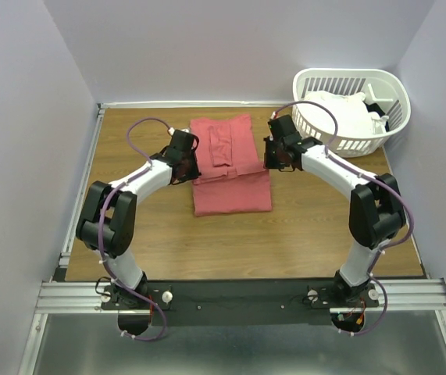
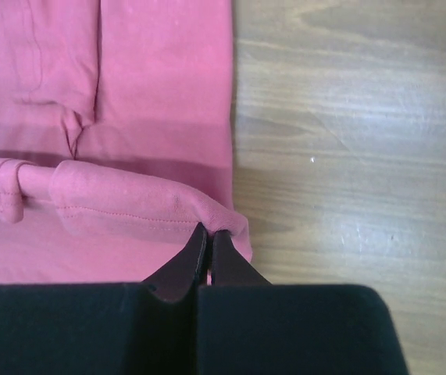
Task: Fold and stack the t-shirts
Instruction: Fold the tshirt
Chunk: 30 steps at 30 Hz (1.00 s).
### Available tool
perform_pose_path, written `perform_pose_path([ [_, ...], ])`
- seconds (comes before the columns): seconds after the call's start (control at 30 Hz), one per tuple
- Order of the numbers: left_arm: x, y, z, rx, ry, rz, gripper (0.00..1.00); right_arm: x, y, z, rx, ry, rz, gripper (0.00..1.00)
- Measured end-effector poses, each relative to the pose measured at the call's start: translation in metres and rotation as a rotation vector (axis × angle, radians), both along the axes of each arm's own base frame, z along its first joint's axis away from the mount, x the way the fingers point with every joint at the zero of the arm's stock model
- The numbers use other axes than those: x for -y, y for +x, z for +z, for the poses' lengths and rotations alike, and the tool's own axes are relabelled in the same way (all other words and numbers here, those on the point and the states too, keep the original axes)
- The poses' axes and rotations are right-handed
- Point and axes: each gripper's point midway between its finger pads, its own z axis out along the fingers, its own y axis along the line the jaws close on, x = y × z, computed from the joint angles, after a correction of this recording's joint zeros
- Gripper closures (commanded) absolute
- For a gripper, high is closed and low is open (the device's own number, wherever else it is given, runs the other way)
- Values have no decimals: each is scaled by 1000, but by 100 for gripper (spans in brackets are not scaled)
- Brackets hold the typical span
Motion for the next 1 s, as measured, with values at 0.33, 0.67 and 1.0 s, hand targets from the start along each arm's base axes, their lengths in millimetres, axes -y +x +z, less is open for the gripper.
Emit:
perform_pose_path([
  [0.33,-5,19,-7,17,2,15,100,-1,19,-20,-7,-13,4,100],
  [0.67,-3,27,-20,15,9,19,100,2,30,-44,-16,-28,3,100],
  [1.0,-5,30,-25,16,19,34,54,-1,32,-55,-25,-30,22,71],
])
